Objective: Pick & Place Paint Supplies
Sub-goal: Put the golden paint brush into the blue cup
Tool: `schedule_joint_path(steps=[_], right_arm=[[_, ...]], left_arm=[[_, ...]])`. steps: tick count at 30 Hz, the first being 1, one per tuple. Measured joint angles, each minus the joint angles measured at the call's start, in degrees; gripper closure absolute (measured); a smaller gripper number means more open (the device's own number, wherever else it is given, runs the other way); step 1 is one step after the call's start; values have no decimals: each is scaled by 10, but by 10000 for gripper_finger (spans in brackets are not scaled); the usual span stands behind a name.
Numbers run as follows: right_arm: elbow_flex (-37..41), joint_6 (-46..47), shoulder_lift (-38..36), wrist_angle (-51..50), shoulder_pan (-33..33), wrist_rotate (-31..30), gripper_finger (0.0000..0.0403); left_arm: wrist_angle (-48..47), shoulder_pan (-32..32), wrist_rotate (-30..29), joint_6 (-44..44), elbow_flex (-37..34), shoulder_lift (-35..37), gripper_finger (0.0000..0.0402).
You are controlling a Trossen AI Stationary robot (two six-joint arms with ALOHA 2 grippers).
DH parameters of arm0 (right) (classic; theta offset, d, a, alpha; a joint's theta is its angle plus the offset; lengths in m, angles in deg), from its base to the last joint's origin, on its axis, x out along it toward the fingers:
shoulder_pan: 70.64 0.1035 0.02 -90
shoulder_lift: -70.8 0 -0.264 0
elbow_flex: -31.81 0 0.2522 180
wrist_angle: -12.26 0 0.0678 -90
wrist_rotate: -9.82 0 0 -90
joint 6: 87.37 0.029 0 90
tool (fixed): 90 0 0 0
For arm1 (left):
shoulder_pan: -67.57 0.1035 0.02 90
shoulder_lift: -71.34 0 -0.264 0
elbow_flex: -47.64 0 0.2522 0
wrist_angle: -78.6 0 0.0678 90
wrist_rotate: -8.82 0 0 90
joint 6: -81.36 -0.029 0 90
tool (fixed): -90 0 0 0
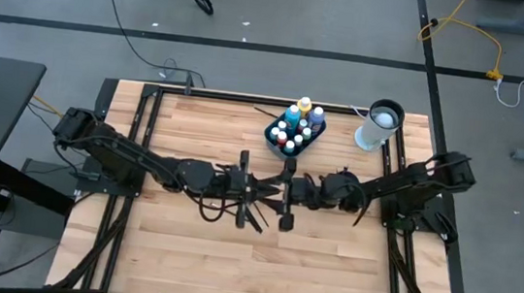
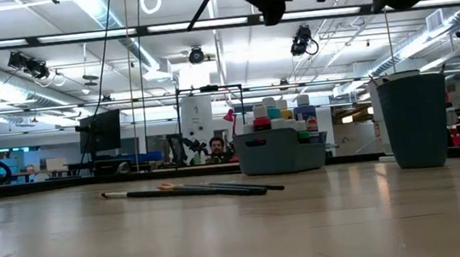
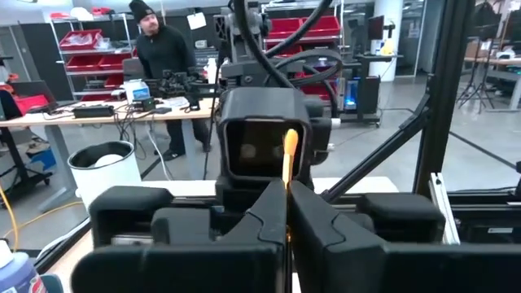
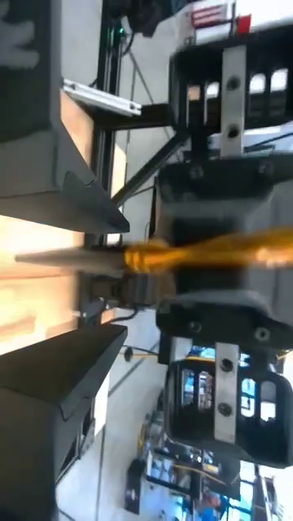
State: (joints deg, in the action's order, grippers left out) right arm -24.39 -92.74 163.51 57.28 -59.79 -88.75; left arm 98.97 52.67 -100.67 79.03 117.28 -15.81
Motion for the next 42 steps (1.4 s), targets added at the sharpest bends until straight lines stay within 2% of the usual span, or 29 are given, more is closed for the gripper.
schedule_joint_path(steps=[4, 6, 10, 12, 17, 21, 23, 26, 30, 36, 39, 42], right_arm=[[-12, 5, 6, -32, 1, 1, 233], [-11, 4, 6, -43, 1, -10, 266], [-11, 2, 4, -51, 0, -18, 359], [-11, -6, -2, -57, 0, -13, 385], [-10, 5, -38, -138, 2, -42, 371], [-10, 15, -107, -266, 4, -70, 387], [-10, 34, -148, -324, 8, -73, 387], [-11, 67, -223, -423, 21, -72, 387], [-11, 107, -335, -617, 42, -122, 387], [-11, 234, -466, -904, 51, -154, 385], [-11, 244, -498, -982, 51, -171, 385], [-11, 239, -511, -1017, 51, -187, 385]], left_arm=[[-1, 0, -2, -6, 0, 0, 389], [-1, 0, -6, -18, 0, 0, 390], [0, -2, -29, -26, 0, 0, 395], [1, -4, -42, -25, 0, 0, 392], [-5, -20, -82, -35, 1, 0, 372], [-27, -36, -114, -56, 0, 0, 364], [-36, -44, -159, -54, 0, 0, 362], [-56, -52, -258, -58, 0, 0, 362], [-87, -64, -349, -62, 0, 0, 361], [-119, -65, -336, -26, 0, 0, 361], [-120, -63, -319, -25, 0, 0, 361], [-120, -63, -300, -11, 0, 0, 361]])
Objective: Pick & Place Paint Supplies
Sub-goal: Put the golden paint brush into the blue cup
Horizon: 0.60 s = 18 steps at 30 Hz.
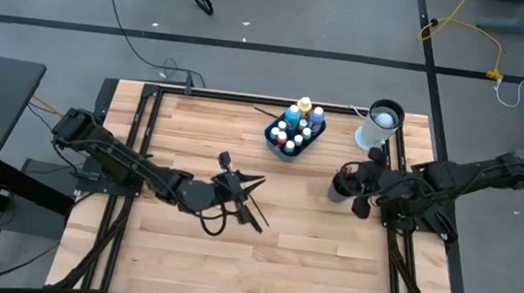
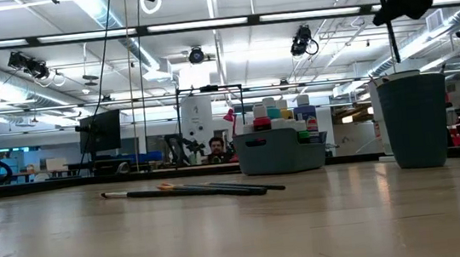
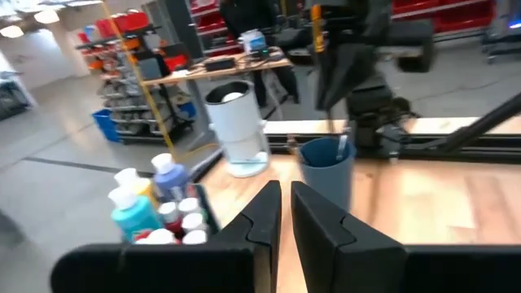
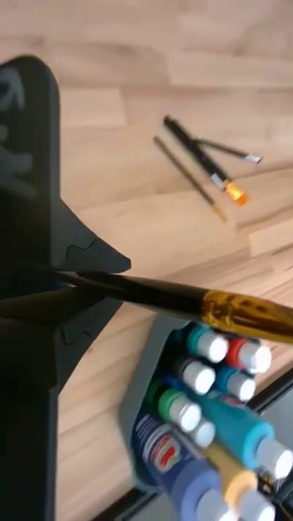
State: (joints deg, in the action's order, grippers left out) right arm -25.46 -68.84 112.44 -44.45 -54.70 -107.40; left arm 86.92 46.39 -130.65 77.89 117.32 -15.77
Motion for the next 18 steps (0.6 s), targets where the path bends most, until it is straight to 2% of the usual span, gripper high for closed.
schedule_joint_path(steps=[5, 9, 15, 18], right_arm=[[18, -8, 4, -28, 0, -9, 384], [81, -15, 5, 33, 0, -9, 374], [147, -30, 5, 105, 0, -29, 328], [156, -29, 6, 105, 0, -35, 300]], left_arm=[[-9, 0, 26, 35, 0, 0, 361], [-21, 0, 27, 53, 0, 0, 361], [-63, 0, 31, 66, 0, 0, 361], [-107, 0, 63, 91, 0, 0, 361]])
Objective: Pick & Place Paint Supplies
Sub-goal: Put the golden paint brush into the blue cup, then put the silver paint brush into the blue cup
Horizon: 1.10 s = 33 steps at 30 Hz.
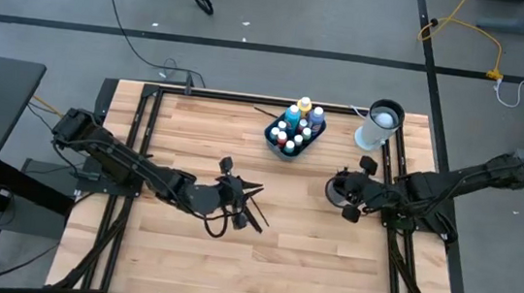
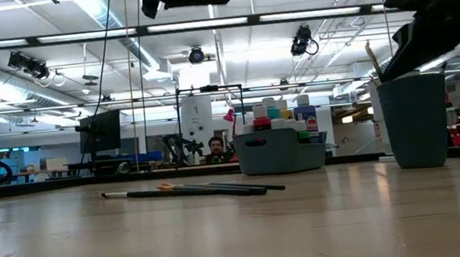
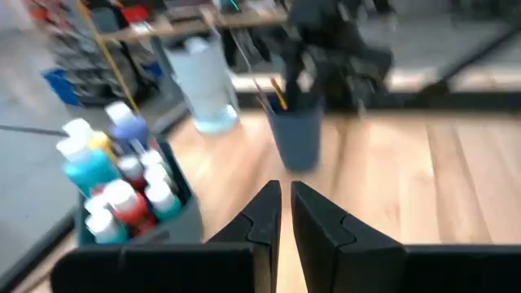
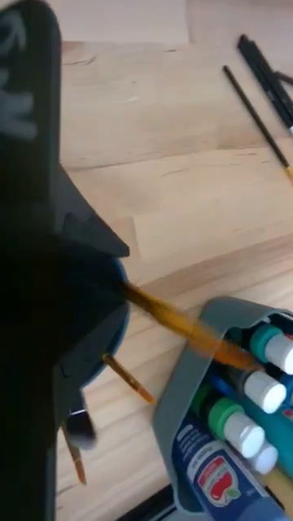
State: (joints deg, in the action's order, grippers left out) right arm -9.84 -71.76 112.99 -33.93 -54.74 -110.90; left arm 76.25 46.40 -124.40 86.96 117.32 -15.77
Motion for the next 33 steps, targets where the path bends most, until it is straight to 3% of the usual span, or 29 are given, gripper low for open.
schedule_joint_path(steps=[5, 11, 16, 23, 28, 33], right_arm=[[-13, -23, 0, 12, 0, -21, 259], [-56, -110, 0, 117, 0, -64, 230], [-81, -208, 0, 233, 0, -68, 220], [-81, -268, 0, 339, 0, -10, 219], [-81, -267, 2, 341, 0, 1, 220], [-81, -266, 10, 341, 0, 1, 220]], left_arm=[[-127, 0, 50, 45, 0, 0, 360], [-261, 15, 96, 122, 0, 0, 353], [-335, 25, 139, 146, 0, -2, 312], [-443, 36, 215, 163, -1, -2, 253], [-447, 36, 277, 150, -36, -2, 239], [-388, 35, 322, 152, -107, -2, 239]])
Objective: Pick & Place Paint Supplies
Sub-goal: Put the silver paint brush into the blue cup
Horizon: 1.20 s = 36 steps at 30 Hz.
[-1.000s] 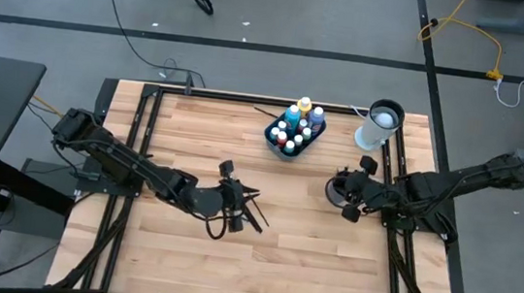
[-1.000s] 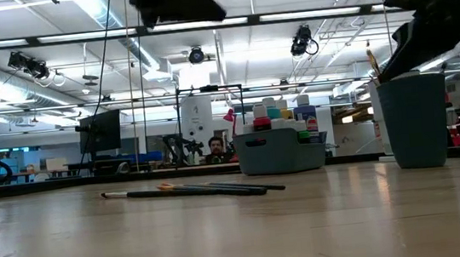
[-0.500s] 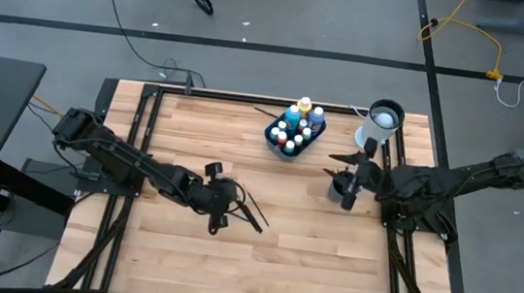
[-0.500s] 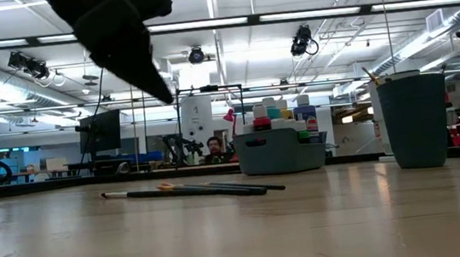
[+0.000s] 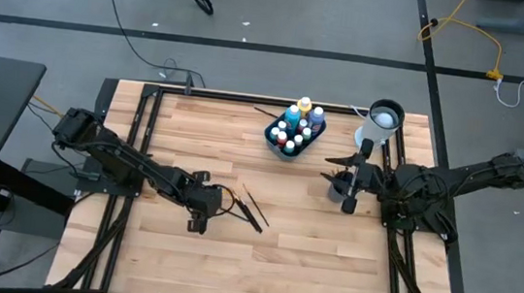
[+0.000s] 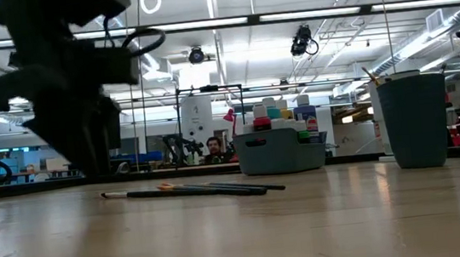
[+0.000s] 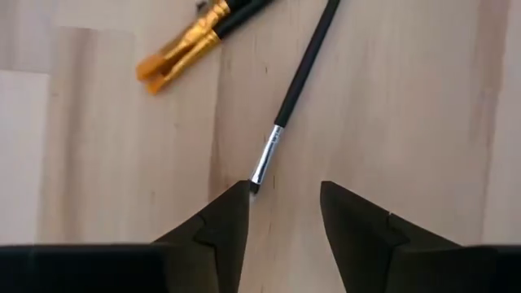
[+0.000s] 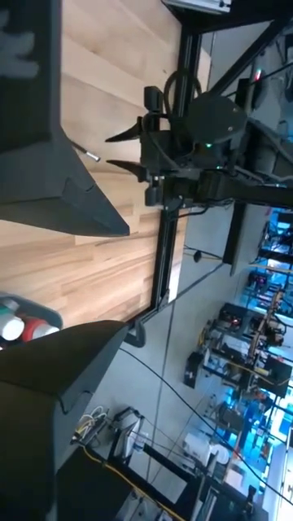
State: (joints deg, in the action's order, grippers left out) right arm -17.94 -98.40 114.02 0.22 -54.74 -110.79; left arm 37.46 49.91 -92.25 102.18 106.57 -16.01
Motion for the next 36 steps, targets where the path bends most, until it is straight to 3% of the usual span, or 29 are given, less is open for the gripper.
schedule_joint_path(steps=[7, 17, 21, 29, 36], right_arm=[[0, 0, 19, 0, 0, 0, 221], [0, 0, 42, 0, 0, 1, 221], [0, 0, 47, 0, 0, 1, 221], [0, 0, 50, 0, 0, 1, 221], [0, 17, 50, 0, 0, 2, 221]], left_arm=[[115, 5, -2, -13, -77, 0, 239], [163, 10, -2, -31, -107, 2, 242], [166, 10, 3, -35, -107, 2, 276], [170, 10, 4, -35, -107, 1, 391], [180, 10, 10, -42, -107, 1, 396]])
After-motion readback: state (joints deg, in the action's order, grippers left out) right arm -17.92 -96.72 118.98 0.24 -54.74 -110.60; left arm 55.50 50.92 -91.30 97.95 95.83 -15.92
